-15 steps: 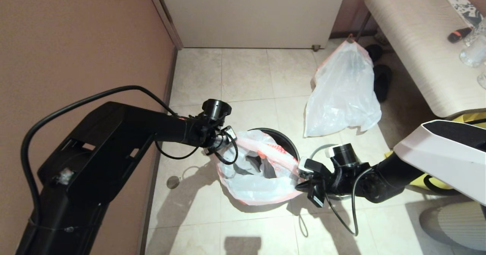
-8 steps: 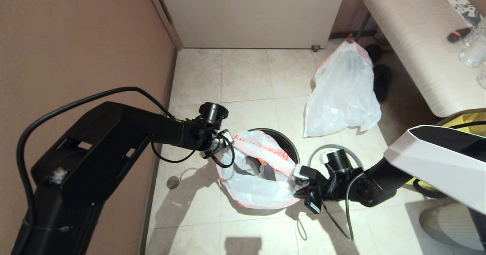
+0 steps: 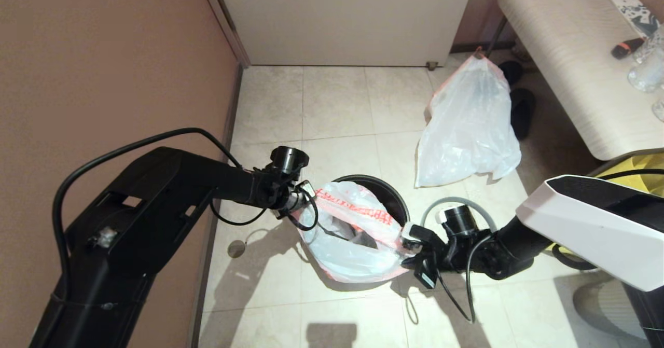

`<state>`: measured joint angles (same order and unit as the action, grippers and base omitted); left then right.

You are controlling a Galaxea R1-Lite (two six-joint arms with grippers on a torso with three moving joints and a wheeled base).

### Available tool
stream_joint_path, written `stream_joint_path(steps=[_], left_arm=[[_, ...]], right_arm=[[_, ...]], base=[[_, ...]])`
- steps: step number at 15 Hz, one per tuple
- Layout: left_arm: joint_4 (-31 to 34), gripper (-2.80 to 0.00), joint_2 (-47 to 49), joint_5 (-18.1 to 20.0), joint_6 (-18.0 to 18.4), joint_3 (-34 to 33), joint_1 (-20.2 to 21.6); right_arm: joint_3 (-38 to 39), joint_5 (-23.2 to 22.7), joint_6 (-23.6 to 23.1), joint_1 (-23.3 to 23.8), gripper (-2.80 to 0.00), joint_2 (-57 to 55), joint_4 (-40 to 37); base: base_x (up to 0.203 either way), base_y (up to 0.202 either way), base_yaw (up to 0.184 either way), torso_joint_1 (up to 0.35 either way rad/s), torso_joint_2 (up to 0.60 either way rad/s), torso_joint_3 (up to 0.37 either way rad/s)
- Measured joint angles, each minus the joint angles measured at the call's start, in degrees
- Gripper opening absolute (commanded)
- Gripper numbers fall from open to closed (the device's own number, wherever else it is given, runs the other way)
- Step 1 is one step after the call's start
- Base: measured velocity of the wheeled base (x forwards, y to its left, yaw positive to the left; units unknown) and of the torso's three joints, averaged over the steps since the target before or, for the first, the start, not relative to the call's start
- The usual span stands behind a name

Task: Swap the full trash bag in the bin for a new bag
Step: Put the new garbage bag on the trash can

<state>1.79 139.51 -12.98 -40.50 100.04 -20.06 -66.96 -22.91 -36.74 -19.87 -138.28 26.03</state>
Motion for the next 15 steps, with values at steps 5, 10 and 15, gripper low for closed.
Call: stream_joint_path(steps=[5, 10, 15], left_arm=[[-0.1, -2.80, -1.8, -0.1, 0.0, 1.0, 0.2], [0.3, -2.80, -4.1, -0.1, 0.4, 1.5, -0.9], [1.3, -2.80, -4.4, -0.1, 0.7, 6.3, -1.8]], right_arm=[[-1.0, -0.1, 1.2, 2.4, -2.80, 2.2, 0.6], [0.2, -0.2, 1.0, 3.7, -2.80, 6.9, 0.7], [1.0, -0.1, 1.7, 4.1, -2.80, 9.4, 5.3]], base=[[0.000, 0.000, 0.000, 0.000, 0.00, 0.000], [0.000, 0.000, 0.000, 0.000, 0.00, 0.000], [0.000, 0.000, 0.000, 0.000, 0.00, 0.000]])
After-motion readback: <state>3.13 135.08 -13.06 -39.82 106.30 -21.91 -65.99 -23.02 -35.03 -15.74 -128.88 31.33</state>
